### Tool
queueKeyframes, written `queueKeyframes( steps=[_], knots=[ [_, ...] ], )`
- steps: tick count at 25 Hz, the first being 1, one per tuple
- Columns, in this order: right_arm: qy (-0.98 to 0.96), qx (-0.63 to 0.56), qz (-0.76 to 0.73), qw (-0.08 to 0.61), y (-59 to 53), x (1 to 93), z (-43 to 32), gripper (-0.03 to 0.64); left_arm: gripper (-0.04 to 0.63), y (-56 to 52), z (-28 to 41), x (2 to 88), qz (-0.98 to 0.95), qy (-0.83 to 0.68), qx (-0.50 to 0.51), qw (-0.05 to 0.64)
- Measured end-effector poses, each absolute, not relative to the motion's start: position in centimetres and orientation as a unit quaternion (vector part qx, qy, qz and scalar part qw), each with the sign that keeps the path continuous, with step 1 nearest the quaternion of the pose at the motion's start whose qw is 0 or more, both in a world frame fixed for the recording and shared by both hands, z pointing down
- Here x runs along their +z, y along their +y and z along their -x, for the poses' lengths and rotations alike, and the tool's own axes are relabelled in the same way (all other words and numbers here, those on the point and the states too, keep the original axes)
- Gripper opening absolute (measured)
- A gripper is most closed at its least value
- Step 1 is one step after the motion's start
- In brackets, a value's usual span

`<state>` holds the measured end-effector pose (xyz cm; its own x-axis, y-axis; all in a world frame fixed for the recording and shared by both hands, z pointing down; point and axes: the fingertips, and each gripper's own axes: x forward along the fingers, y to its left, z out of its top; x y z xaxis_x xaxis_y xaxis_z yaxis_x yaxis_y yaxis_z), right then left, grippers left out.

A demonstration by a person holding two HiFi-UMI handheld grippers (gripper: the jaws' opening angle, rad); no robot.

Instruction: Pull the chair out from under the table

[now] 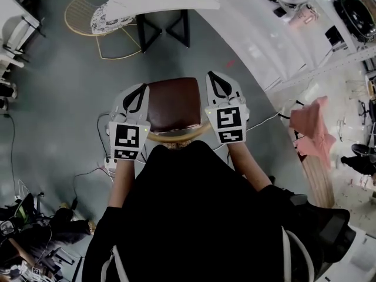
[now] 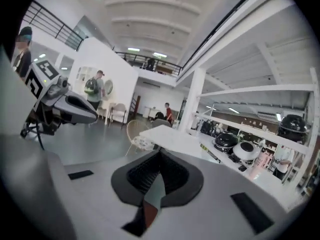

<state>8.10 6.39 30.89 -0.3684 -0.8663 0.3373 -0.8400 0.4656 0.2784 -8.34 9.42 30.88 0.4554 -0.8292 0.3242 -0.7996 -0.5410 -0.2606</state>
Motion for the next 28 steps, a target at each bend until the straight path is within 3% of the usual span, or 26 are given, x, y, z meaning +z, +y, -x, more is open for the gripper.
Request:
queueKeyframes(
  steps=[7,28],
  knots=[
    [-0.832,-0.030,-0.545,0.101,7.5,24.9,-7.3,0.021,0.008,9.5,9.4,24.6,0.840,0.534,-0.087,0.043],
    [-0.840,-0.038,-0.536,0.072,7.7,23.7,-5.0,0.020,0.008,9.1,9.4,22.3,0.830,0.551,-0.039,0.073]
  ],
)
